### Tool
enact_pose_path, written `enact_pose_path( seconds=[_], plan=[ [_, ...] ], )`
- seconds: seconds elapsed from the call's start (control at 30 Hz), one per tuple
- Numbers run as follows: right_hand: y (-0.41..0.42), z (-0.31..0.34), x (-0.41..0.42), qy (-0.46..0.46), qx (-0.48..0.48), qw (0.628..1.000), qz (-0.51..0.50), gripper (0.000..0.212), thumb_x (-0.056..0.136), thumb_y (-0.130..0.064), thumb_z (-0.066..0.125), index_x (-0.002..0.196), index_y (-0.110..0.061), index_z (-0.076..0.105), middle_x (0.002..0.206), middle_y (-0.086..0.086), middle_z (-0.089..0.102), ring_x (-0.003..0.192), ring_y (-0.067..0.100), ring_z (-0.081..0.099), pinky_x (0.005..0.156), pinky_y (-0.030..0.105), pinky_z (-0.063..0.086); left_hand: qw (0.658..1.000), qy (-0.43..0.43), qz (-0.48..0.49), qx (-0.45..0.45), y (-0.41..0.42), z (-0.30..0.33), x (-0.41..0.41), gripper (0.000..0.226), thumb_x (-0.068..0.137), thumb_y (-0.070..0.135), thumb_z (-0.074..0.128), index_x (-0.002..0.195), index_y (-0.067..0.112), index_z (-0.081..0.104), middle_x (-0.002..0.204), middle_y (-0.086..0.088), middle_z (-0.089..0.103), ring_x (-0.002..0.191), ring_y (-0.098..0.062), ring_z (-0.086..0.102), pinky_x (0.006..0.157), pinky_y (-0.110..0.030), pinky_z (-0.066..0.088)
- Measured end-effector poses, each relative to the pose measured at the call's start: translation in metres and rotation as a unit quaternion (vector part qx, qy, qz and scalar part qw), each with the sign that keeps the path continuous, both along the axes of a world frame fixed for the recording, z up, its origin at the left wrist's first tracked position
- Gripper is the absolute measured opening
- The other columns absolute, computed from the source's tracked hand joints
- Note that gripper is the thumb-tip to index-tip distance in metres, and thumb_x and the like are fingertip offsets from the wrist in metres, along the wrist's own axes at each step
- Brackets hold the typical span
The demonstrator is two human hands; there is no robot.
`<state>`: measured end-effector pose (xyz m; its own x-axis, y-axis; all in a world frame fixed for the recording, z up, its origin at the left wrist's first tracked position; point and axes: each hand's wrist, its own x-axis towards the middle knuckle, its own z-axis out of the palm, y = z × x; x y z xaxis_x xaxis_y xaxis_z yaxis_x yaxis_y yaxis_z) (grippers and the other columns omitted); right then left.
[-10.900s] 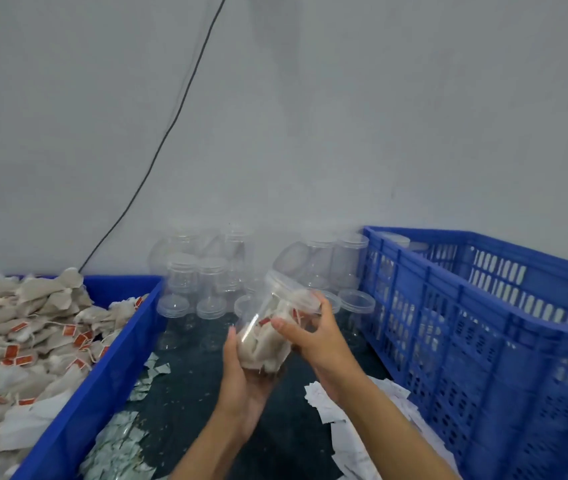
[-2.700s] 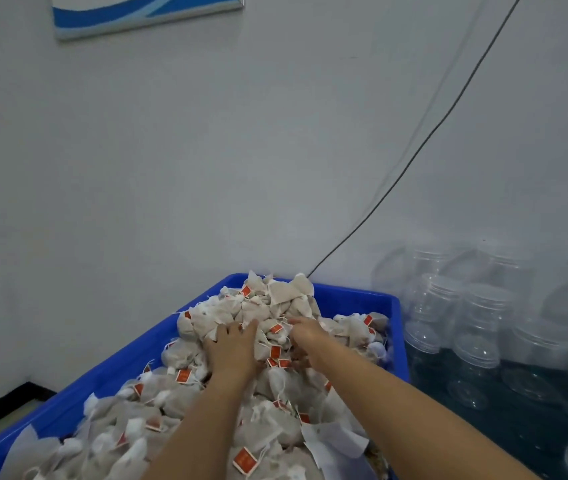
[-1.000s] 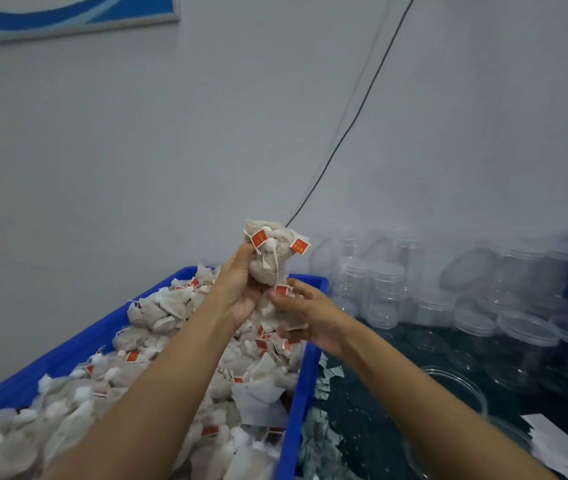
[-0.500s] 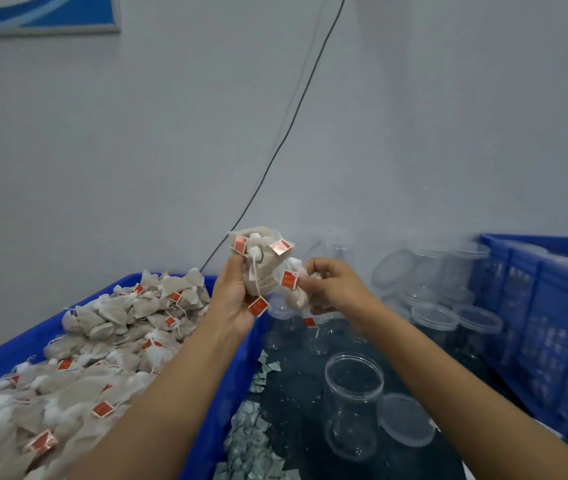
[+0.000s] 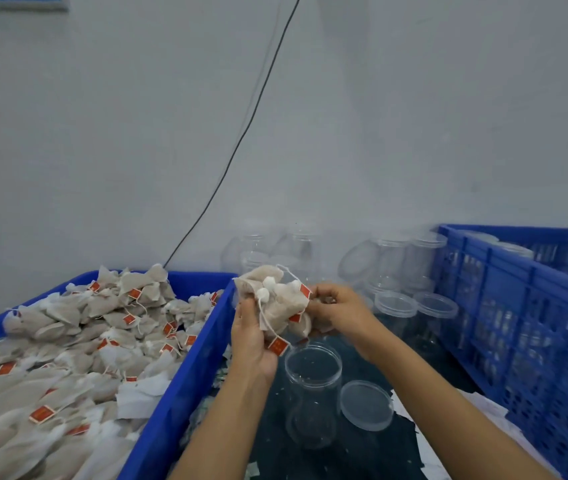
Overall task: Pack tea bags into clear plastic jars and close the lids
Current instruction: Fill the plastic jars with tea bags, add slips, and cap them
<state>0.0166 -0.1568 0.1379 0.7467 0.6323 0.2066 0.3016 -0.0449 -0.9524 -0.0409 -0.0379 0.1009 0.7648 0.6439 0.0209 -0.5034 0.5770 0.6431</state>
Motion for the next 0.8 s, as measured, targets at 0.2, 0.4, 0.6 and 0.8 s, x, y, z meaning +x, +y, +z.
enact_pose_path(
  seconds=[0.2,0.4,0.6,0.8],
  plan=[
    [-0.004,-0.023,0.009,0.186,0.182,0.964,0.053,0.015,0.088,-0.002,0.058,0.085,-0.004,0.072,0.091,0.009,0.073,0.079,0.022,0.072,0.059,0.03,0.059,0.994,-0.069,-0.001,-0.08,0.011,-0.014,-0.007,0.051,0.066,0.049,0.061,0.105,0.016,0.063,0.094,-0.005,0.066,0.081,-0.017,0.063,0.072,-0.034,0.049],
    [-0.001,-0.031,0.013,0.195,0.257,0.946,0.042,0.027,0.086,0.006,0.057,0.108,-0.007,0.065,0.103,0.009,0.071,0.09,0.028,0.07,0.071,0.041,0.061,0.991,-0.088,0.004,-0.096,0.021,-0.022,-0.007,0.053,0.07,0.047,0.06,0.114,0.018,0.06,0.095,-0.002,0.067,0.081,-0.014,0.064,0.069,-0.032,0.049],
    [-0.008,-0.039,0.024,0.148,0.223,0.964,0.001,0.025,0.091,-0.001,0.055,0.111,-0.012,0.066,0.104,0.006,0.073,0.091,0.021,0.069,0.069,0.031,0.06,0.983,-0.139,0.018,-0.117,0.042,-0.028,-0.006,0.029,0.094,0.042,0.051,0.11,0.019,0.061,0.09,0.001,0.067,0.077,-0.011,0.066,0.061,-0.027,0.057],
    [-0.012,-0.051,0.028,0.058,0.131,0.99,-0.014,0.006,0.089,-0.01,0.062,0.092,-0.011,0.066,0.085,0.004,0.071,0.074,0.013,0.065,0.061,0.024,0.054,0.983,-0.153,0.029,-0.093,0.035,-0.032,0.001,0.039,0.079,0.046,0.056,0.108,0.021,0.062,0.086,0.003,0.071,0.073,-0.01,0.069,0.06,-0.026,0.056]
  ],
)
